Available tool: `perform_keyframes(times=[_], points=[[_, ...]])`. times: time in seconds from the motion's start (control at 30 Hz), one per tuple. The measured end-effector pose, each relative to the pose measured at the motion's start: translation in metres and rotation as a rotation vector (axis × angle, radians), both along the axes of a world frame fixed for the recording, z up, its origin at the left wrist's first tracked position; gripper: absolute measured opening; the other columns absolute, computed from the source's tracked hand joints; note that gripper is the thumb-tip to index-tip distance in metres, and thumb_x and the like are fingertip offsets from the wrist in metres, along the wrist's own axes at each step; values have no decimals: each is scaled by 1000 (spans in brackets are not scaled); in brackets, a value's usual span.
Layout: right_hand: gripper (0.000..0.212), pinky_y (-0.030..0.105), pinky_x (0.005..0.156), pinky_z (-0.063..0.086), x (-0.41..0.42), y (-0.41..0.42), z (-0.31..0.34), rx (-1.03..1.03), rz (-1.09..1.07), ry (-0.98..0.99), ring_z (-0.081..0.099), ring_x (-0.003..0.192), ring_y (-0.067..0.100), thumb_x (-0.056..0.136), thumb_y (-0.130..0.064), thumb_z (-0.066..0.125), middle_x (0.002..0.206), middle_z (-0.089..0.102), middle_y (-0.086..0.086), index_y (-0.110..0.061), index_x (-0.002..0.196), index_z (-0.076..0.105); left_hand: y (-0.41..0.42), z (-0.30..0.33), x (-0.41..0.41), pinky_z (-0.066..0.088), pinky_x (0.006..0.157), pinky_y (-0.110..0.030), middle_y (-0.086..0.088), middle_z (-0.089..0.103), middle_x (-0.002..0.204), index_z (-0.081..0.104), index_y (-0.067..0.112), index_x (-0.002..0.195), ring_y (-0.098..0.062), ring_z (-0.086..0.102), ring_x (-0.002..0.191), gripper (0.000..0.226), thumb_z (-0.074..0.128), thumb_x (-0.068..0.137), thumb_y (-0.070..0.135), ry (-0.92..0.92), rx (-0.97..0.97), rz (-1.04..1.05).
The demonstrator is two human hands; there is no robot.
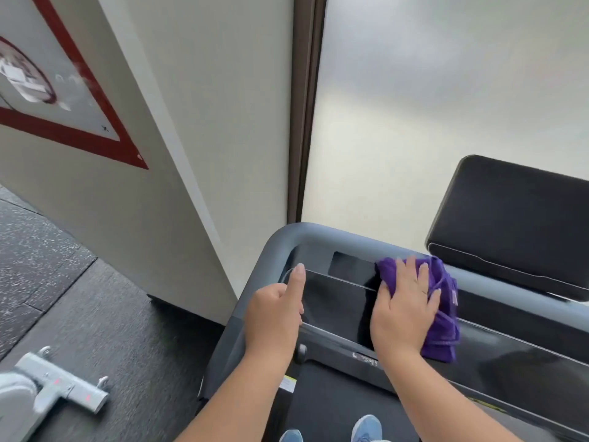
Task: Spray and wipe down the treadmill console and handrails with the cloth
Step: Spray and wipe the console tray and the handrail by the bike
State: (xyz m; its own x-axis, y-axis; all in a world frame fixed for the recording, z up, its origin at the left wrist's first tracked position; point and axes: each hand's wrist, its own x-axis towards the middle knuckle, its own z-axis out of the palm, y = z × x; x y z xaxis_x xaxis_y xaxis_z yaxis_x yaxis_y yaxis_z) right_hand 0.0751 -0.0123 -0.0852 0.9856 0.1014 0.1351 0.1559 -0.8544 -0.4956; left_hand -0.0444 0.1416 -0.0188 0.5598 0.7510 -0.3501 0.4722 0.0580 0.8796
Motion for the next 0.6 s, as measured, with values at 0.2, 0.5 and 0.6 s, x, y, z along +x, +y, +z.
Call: perform_keyframes(times=[0.2,0.5,0.6], points=[[57,39,128,-8,-26,81,-15,-209,645,-78,7,158,6,105,-36,41,171,22,-10,-27,161,32,-9,-3,-15,46,51,-31,-16,63,64,56,-2,67,-17,55,49,79,43,95,70,131,292,-96],[60,38,128,14,-56,-46,-17,-176,619,-83,22,155,2,95,-29,50,165,35,-16,-30,155,45,-3,5,-20,45,57,-47,-13,47,56,46,-3,65,-20,40,53,76,36,91,68,127,259,-109],[57,39,128,16,-53,-77,-15,-171,468,-54,27,154,3,95,-32,46,162,40,-13,-28,152,50,0,6,-20,39,56,-38,-6,43,56,46,-4,67,-20,39,54,69,37,88,61,109,189,-86]])
